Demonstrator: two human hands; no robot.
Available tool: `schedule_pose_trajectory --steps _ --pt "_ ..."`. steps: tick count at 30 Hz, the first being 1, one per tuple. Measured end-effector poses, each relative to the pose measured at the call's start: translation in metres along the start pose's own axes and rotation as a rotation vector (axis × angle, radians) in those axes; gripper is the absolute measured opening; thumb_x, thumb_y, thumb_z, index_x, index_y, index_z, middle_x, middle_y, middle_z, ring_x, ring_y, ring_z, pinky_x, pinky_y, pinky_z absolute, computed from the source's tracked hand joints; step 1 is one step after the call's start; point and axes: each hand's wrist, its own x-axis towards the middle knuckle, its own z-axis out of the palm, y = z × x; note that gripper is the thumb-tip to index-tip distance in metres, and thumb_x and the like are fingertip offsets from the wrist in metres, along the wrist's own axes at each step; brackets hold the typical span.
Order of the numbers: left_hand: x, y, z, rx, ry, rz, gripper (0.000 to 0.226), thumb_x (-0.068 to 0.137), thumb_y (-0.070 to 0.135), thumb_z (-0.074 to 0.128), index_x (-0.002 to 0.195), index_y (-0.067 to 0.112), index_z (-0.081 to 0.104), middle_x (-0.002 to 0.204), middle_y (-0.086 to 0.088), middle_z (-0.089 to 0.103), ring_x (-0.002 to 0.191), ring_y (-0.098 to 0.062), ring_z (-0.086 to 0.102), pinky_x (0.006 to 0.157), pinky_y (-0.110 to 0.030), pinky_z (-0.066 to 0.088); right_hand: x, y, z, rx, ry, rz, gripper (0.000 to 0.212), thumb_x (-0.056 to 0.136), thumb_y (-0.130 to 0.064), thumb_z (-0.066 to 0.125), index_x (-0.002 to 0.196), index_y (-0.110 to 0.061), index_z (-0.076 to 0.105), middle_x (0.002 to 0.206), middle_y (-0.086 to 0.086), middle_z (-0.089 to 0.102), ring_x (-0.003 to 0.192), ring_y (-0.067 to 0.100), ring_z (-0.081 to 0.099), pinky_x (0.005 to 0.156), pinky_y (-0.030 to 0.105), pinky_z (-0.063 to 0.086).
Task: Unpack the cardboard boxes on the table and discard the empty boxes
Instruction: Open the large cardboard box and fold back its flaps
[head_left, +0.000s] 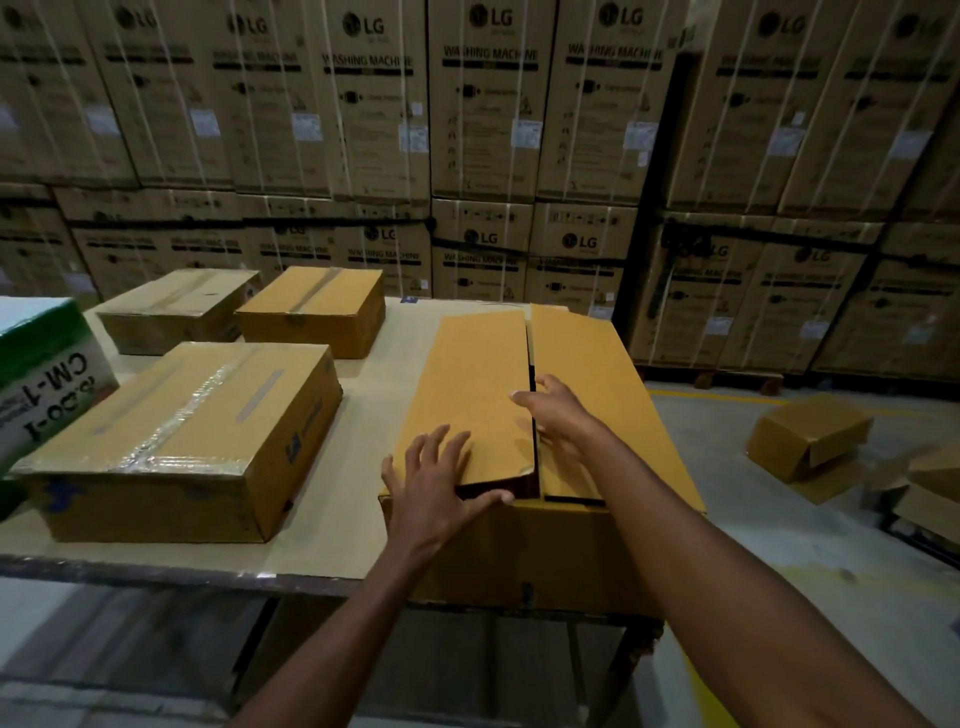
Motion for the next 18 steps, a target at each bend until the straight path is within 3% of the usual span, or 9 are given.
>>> schedule_pose_trajectory --steps 2,4,7,9,11,14,18 --pt "0.0 -0.003 0.0 -0.01 -0.002 0.017 0.092 0.077 0.087 0.049 0.154 0.04 0.03 0.163 0.007 0.024 0.15 -0.022 0.023 0.117 -0.06 0.016 0.007 -0.002 0.013 0.019 -0.028 0.038 0.083 0.093 -0.044 0.068 0.16 -0.02 0.026 0.162 0.003 0.036 0.141 0.031 0.043 0.105 0.042 0.043" --pt "-0.001 -0.005 -0.002 -0.065 0.043 0.029 0.076 0.087 0.061 0.061 0.153 0.035 0.034 0.159 0.006 0.033 0.144 -0.022 0.034 0.115 -0.054 0.028 0.017 -0.002 0.02 0.094 -0.015 0.071 0.083 0.09 -0.045 0.07 0.156 -0.015 0.03 0.155 0.002 0.043 0.135 0.031 0.049 0.102 0.042 0.046" --pt "0.001 -0.012 -0.01 -0.187 0.139 -0.035 0.065 0.088 0.035 0.065 0.149 0.033 0.042 0.149 0.007 0.046 0.13 -0.02 0.047 0.106 -0.047 0.043 0.025 -0.015 0.023 0.301 0.047 0.067 0.06 0.089 -0.045 0.069 0.136 -0.013 0.053 0.132 0.008 0.064 0.111 0.028 0.063 0.091 0.042 0.054" --pt "0.004 -0.02 -0.014 -0.293 0.203 -0.098 0.06 0.089 0.032 0.066 0.146 0.032 0.046 0.143 0.006 0.051 0.122 -0.019 0.052 0.099 -0.046 0.05 0.021 -0.033 0.027 0.432 -0.005 0.021 0.03 0.099 -0.043 0.059 0.113 -0.018 0.066 0.113 0.004 0.071 0.101 0.025 0.064 0.09 0.041 0.052" --pt "0.007 -0.027 -0.015 -0.452 0.244 -0.162 0.056 0.092 0.038 0.065 0.145 0.031 0.049 0.139 0.007 0.055 0.119 -0.016 0.055 0.094 -0.044 0.055 0.017 -0.05 0.033 0.48 -0.069 -0.051 0.029 0.105 -0.046 0.048 0.104 -0.025 0.068 0.108 0.0 0.07 0.099 0.024 0.064 0.089 0.042 0.052" --pt "0.01 -0.037 -0.022 -0.799 0.267 -0.29 0.047 0.094 0.052 0.062 0.137 0.034 0.058 0.13 0.01 0.062 0.116 -0.011 0.06 0.089 -0.044 0.059 0.014 -0.075 0.056 0.381 -0.165 -0.187 0.04 0.106 -0.054 0.037 0.124 -0.031 0.064 0.126 -0.003 0.063 0.113 0.026 0.058 0.09 0.042 0.049" --pt "0.002 -0.046 -0.034 -1.125 0.215 -0.446 0.034 0.097 0.057 0.055 0.122 0.036 0.067 0.112 0.008 0.073 0.102 -0.013 0.07 0.088 -0.044 0.06 0.026 -0.088 0.107 0.19 -0.223 -0.298 0.059 0.101 -0.063 0.041 0.15 -0.031 0.05 0.149 0.002 0.053 0.133 0.03 0.05 0.11 0.05 0.043"
